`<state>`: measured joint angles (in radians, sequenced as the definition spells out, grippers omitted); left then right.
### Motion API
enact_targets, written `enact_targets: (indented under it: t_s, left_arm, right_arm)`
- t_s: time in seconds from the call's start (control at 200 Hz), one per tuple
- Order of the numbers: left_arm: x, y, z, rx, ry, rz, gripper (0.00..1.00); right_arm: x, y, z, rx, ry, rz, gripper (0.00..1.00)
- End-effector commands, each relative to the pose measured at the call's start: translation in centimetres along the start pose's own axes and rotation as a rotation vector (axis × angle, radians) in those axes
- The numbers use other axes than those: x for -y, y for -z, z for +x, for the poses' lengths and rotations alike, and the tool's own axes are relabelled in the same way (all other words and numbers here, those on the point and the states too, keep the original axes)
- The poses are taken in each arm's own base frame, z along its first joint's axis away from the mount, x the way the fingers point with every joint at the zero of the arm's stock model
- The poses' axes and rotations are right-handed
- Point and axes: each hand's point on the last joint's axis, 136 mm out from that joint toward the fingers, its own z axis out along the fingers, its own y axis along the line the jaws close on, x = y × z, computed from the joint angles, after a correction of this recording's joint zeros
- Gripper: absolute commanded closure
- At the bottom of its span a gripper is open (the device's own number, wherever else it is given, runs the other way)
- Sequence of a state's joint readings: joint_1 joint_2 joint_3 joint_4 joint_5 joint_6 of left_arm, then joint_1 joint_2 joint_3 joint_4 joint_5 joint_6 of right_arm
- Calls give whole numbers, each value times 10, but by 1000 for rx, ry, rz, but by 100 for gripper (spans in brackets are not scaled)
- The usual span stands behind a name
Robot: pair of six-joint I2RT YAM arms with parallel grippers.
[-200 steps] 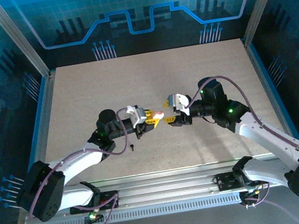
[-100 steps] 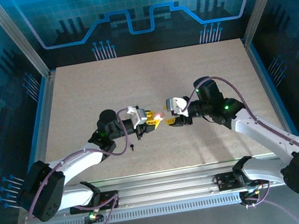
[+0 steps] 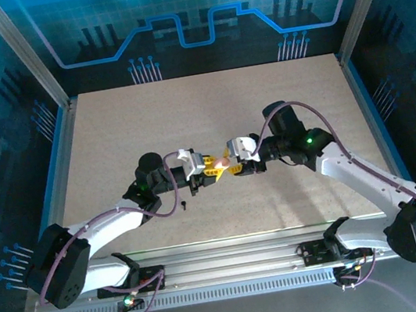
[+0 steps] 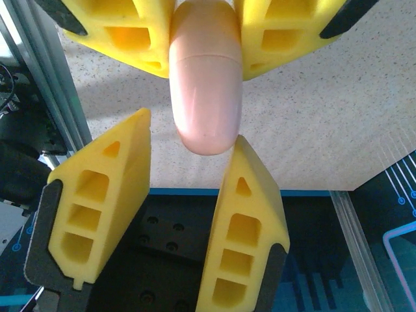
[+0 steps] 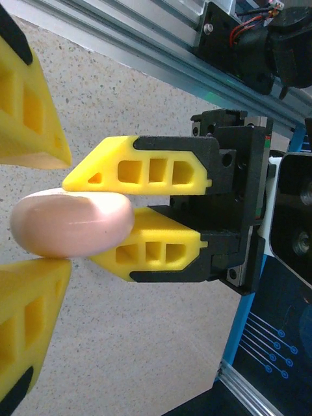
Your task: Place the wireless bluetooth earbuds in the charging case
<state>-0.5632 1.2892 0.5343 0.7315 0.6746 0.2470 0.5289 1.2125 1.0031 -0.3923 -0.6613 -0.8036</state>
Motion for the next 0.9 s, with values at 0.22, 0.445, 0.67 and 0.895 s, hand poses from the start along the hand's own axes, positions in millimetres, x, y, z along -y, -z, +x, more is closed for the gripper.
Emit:
enact_targets:
  t_s: [0.22, 0.445, 0.67, 0.895]
  left_arm:
    - [10, 0, -16, 39, -64, 49, 79]
    - [9, 0, -16, 36, -65, 41, 75]
    - [4, 0, -11, 28, -77, 2, 64]
    - [-10, -1, -1, 8, -50, -70, 38]
  right_arm:
    - [-13, -2, -4, 23, 13, -119, 64]
    - [-14, -1, -3, 11, 27, -137, 78]
    - [-12, 2, 0, 0, 11, -141, 85]
    - [4, 9, 16, -33, -90, -126, 87]
